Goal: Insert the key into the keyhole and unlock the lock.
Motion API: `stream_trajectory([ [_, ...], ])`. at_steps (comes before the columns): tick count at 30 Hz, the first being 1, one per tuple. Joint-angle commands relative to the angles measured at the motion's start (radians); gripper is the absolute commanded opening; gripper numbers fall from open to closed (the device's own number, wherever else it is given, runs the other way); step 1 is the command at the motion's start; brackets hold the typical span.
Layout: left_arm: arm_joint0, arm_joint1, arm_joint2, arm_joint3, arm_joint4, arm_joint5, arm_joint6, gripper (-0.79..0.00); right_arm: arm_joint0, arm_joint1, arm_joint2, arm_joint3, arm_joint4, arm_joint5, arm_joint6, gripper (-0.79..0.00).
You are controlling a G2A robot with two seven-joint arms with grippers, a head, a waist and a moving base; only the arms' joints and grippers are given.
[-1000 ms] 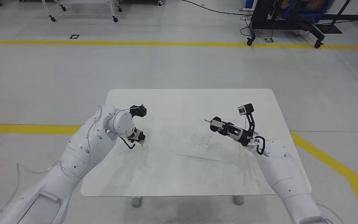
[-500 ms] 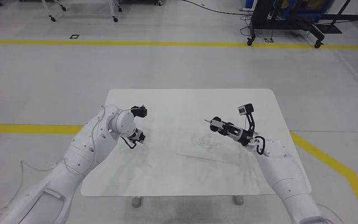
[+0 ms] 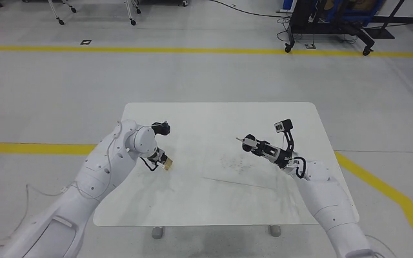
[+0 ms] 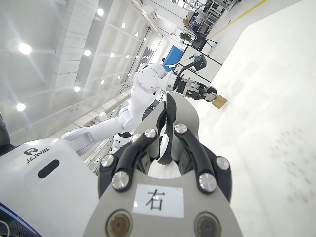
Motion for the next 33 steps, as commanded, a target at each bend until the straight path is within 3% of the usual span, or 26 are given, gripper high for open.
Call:
stream_trajectory([
  [1, -0.001, -0.001, 0.001, 0.002, 0.003, -0.005, -0.008, -0.785, 0.0, 0.0, 0.0, 0.0, 0.0, 0.0, 0.0, -0.785],
  [7, 0.0, -0.003, -0.005, -0.003, 0.013, -0.013, -0.011, -0.785, 0.0, 0.0, 0.0, 0.0, 0.0, 0.0, 0.0, -0.785],
  [10, 0.011, -0.002, -0.042, -0.013, -0.062, -0.021, 0.022, -0.785, 0.0, 0.0, 0.0, 0.0, 0.0, 0.0, 0.0, -0.785],
  [15, 0.056, 0.011, -0.194, -0.023, -0.317, -0.075, 0.182, -0.785, 0.0, 0.0, 0.0, 0.0, 0.0, 0.0, 0.0, -0.785],
  [24, 0.229, 0.031, -0.456, -0.044, -0.865, -0.283, 0.397, -0.785, 0.0, 0.0, 0.0, 0.0, 0.0, 0.0, 0.0, -0.785],
  [33, 0.254, 0.027, -0.459, -0.058, -0.939, -0.279, 0.407, -0.785, 0.0, 0.0, 0.0, 0.0, 0.0, 0.0, 0.0, -0.785],
])
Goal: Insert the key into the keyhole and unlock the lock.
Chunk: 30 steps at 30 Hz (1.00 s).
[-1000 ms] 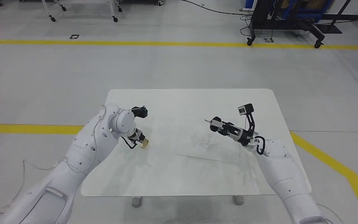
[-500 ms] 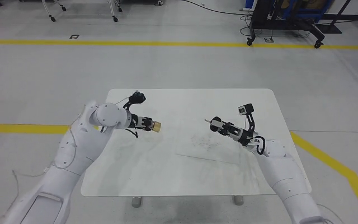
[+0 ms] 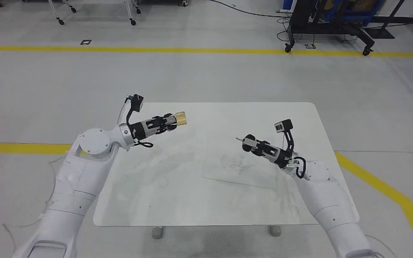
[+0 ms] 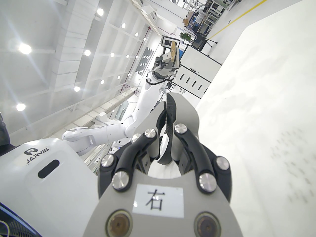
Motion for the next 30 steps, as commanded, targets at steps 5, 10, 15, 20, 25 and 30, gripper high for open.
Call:
stream_trajectory([
  [5, 0.022, -0.01, 0.017, 0.017, -0.169, 0.011, -0.102, -0.785, 0.018, -0.02, -0.068, -0.029, 0.002, 0.055, -0.101, -0.785],
  [10, -0.016, -0.009, 0.036, 0.047, -0.13, 0.012, -0.194, -0.785, 0.107, -0.059, -0.16, 0.042, 0.081, 0.041, -0.17, -0.785],
  [15, -0.037, -0.016, 0.06, 0.065, -0.15, 0.008, -0.246, -0.785, 0.223, -0.109, -0.247, 0.153, 0.136, -0.011, -0.25, -0.785],
  [20, -0.059, -0.027, 0.098, 0.082, -0.167, 0.02, -0.274, -0.785, 0.311, -0.159, -0.333, 0.262, 0.159, -0.053, -0.282, -0.785],
  [25, -0.08, -0.041, 0.134, 0.111, -0.207, 0.034, -0.309, -0.785, 0.368, -0.211, -0.402, 0.368, 0.21, -0.089, -0.289, -0.785],
  [30, -0.104, -0.052, 0.156, 0.146, -0.232, 0.036, -0.32, -0.785, 0.403, -0.252, -0.449, 0.448, 0.242, -0.102, -0.238, -0.785],
])
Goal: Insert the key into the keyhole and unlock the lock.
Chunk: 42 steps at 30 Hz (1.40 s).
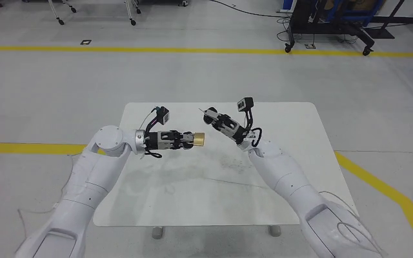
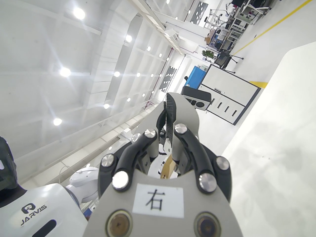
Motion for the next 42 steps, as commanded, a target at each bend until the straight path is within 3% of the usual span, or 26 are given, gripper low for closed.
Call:
stream_trajectory([
  [1, -0.008, -0.003, 0.006, 0.014, -0.006, -0.002, -0.004, -0.785, 0.009, -0.012, -0.012, 0.022, 0.011, -0.003, 0.029, -0.785],
  [8, -0.025, -0.012, 0.01, 0.064, -0.03, 0.017, 0.024, -0.785, 0.006, -0.037, 0.001, 0.029, 0.179, 0.063, 0.214, -0.785],
  [14, -0.035, -0.015, 0.0, 0.098, -0.05, 0.032, 0.046, -0.785, -0.011, -0.033, 0.011, -0.009, 0.164, 0.121, 0.272, -0.785],
  [19, -0.037, -0.016, -0.01, 0.115, -0.053, 0.032, 0.083, -0.785, -0.031, -0.023, 0.025, -0.055, 0.128, 0.138, 0.289, -0.785],
  [21, -0.037, -0.016, -0.015, 0.118, -0.05, 0.035, 0.105, -0.785, -0.051, -0.025, 0.043, -0.093, 0.202, 0.162, 0.313, -0.785],
  [28, -0.031, -0.016, -0.013, 0.113, -0.041, 0.038, 0.121, -0.785, -0.051, -0.025, 0.043, -0.093, 0.202, 0.162, 0.313, -0.785],
  [32, -0.011, -0.014, -0.008, 0.096, 0.018, 0.134, 0.24, -0.785, -0.061, -0.026, 0.04, -0.112, 0.209, 0.183, 0.312, -0.785],
  [34, -0.002, -0.013, -0.017, 0.09, 0.014, 0.175, 0.273, -0.785, -0.076, -0.017, 0.051, -0.146, 0.156, 0.197, 0.27, -0.785],
  [36, 0.004, -0.011, -0.029, 0.085, -0.001, 0.206, 0.286, -0.785, -0.086, -0.001, 0.055, -0.178, 0.006, 0.21, 0.158, -0.785],
  [42, 0.013, -0.009, -0.034, 0.067, 0.007, 0.266, 0.295, -0.785, -0.234, 0.056, 0.118, -0.482, -0.246, 0.498, -0.071, -0.785],
])
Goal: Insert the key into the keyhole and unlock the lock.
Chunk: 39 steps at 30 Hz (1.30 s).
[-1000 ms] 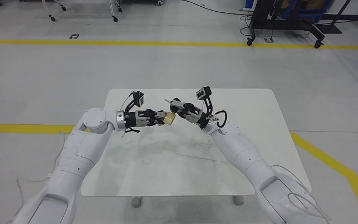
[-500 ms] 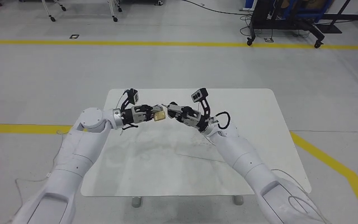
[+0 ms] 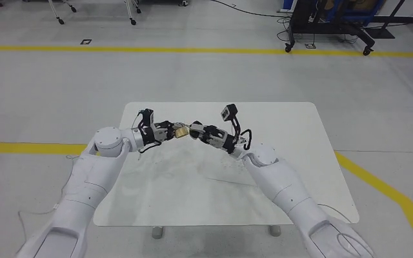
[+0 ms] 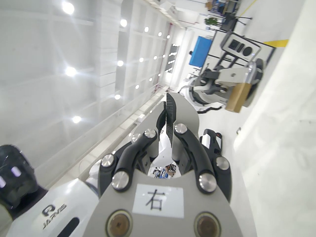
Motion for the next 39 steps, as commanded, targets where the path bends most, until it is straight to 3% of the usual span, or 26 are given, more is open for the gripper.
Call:
stream_trajectory([
  [1, 0.002, 0.0, 0.002, -0.005, 0.009, 0.01, 0.009, -0.785, -0.065, 0.019, 0.028, -0.125, -0.074, 0.128, -0.055, -0.785],
  [5, 0.008, 0.0, -0.013, -0.003, 0.011, 0.027, 0.068, -0.785, -0.174, 0.047, 0.053, -0.324, -0.296, 0.307, -0.228, -0.785],
  [10, 0.021, 0.002, -0.035, -0.021, 0.014, 0.011, 0.132, -0.785, -0.255, 0.056, 0.057, -0.465, -0.344, 0.382, -0.281, -0.785],
  [16, 0.024, 0.002, -0.035, -0.022, 0.013, 0.01, 0.137, -0.785, -0.255, 0.056, 0.057, -0.465, -0.344, 0.382, -0.281, -0.785],
  [19, 0.047, 0.003, -0.036, -0.055, 0.046, 0.013, 0.192, -0.785, -0.256, 0.056, 0.058, -0.463, -0.348, 0.382, -0.29, -0.785],
  [27, 0.079, 0.007, -0.071, -0.101, 0.067, 0.015, 0.297, -0.785, -0.267, 0.017, -0.05, -0.449, -0.484, 0.417, -0.692, -0.785],
  [29, 0.084, 0.007, -0.075, -0.108, 0.07, 0.016, 0.302, -0.785, -0.273, 0.005, -0.06, -0.438, -0.423, 0.388, -0.738, -0.785],
  [39, 0.102, 0.002, -0.074, -0.135, 0.08, 0.027, 0.318, -0.785, -0.236, -0.05, -0.16, -0.346, -0.436, 0.359, -0.946, -0.785],
])
